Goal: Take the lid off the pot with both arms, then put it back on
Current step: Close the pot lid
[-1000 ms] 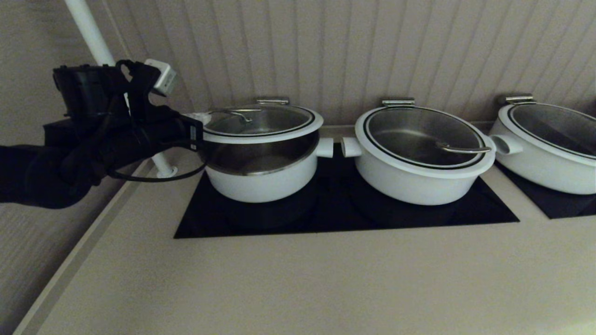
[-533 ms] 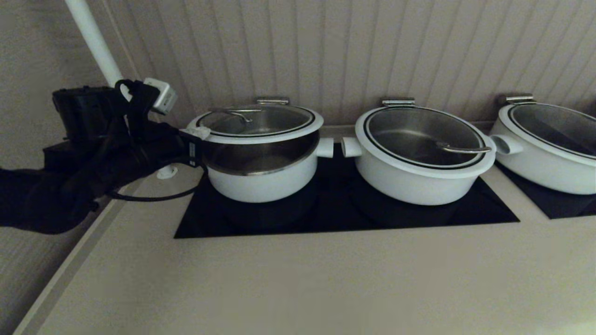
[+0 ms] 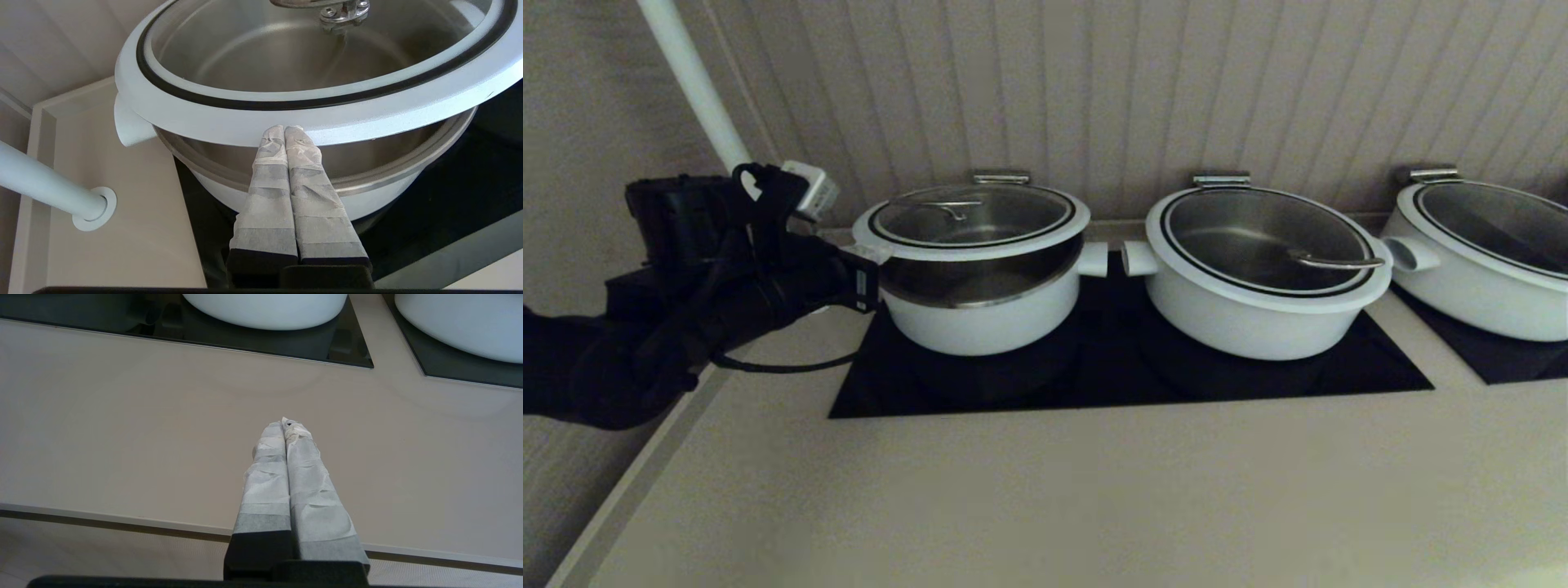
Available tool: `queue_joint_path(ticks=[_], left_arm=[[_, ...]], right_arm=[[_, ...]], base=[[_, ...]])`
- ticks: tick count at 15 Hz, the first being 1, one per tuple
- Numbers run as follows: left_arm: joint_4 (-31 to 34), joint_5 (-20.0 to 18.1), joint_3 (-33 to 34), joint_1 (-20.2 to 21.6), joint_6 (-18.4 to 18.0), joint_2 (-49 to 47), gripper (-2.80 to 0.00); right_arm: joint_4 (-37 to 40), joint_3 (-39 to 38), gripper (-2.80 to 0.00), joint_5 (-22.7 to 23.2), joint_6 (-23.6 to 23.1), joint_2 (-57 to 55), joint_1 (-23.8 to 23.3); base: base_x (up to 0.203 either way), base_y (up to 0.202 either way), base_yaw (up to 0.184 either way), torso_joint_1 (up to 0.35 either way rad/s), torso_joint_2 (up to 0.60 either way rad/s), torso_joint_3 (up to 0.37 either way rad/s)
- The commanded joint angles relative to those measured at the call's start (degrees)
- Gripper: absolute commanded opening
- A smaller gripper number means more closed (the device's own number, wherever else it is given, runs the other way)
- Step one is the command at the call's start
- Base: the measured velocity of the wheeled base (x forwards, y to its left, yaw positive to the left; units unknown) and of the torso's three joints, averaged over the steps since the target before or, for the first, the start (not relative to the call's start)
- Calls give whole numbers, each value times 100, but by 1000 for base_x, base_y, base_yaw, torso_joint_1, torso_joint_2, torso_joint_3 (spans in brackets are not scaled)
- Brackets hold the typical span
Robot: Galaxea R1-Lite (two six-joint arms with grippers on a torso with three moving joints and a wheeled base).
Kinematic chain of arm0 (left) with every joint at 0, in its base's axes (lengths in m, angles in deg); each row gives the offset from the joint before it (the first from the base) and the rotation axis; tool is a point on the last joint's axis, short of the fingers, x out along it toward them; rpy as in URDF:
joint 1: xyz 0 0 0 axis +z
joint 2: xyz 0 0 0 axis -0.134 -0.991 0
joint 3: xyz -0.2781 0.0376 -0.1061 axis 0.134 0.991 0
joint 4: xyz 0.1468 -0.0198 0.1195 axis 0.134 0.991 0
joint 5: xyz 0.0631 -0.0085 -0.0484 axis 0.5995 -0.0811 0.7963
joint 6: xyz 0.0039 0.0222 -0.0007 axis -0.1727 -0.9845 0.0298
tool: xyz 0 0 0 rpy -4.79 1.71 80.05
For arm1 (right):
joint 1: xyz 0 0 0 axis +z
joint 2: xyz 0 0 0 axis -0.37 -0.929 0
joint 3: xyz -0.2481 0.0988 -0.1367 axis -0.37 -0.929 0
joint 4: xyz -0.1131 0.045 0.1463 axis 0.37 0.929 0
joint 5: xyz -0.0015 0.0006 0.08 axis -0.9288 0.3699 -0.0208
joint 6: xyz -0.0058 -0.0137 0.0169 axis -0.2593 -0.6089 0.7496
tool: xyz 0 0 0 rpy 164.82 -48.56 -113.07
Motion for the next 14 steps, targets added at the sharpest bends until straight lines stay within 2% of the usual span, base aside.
queue_joint_path(ticks=[1, 3, 6, 14], left_arm=[[-29, -6, -8, -1, -5, -40, -280], [-81, 0, -26, -1, 4, -98, -280], [-530, 92, 0, -1, -13, -300, -280], [-548, 126, 18, -1, -5, -488, -280]], right_arm=[[0, 0, -280, 4, -8, -9, 1], [0, 0, -280, 4, -8, 0, 1], [0, 0, -280, 4, -8, -9, 1], [0, 0, -280, 4, -8, -9, 1]], base=[[0, 0, 0, 0, 0, 0], [0, 0, 0, 0, 0, 0], [0, 0, 0, 0, 0, 0], [0, 0, 0, 0, 0, 0]])
